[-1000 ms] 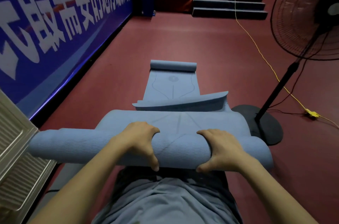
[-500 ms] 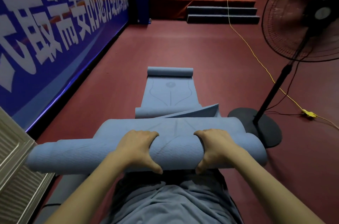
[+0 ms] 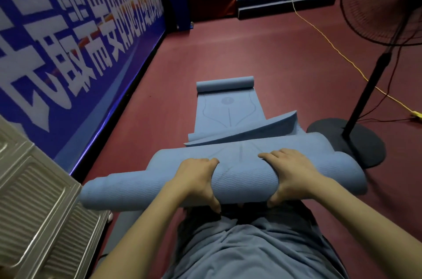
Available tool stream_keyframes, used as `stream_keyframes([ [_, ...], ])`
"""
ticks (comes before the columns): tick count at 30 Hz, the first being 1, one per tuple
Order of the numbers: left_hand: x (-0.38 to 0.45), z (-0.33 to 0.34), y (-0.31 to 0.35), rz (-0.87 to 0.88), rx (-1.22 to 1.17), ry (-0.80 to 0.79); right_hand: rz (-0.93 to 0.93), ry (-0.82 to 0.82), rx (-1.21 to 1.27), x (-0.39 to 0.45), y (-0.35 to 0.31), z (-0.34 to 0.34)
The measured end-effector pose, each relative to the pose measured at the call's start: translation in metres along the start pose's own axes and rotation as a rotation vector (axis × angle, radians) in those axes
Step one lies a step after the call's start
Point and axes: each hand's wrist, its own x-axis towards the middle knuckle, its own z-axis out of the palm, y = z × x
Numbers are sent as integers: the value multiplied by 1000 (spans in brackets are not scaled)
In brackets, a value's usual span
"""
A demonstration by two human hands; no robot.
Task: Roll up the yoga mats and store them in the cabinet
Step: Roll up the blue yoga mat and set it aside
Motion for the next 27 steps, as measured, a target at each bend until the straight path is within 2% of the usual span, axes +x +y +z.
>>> stream_keyframes([
  [9,9,-19,-1,-5,-90,-136,25,38,35,-1,-2,-16],
  [14,12,-30,-5,-19,-141,-236,32,-47,86,8,-1,-22],
  [22,8,-33,-2,0,-222,-373,28,-332,227,7,9,-28],
  [25,8,-28,-1,-6,-232,-352,13,-295,180,2,8,-22],
  [27,9,-25,0,-10,-225,-325,-6,-186,161,-4,10,-15],
])
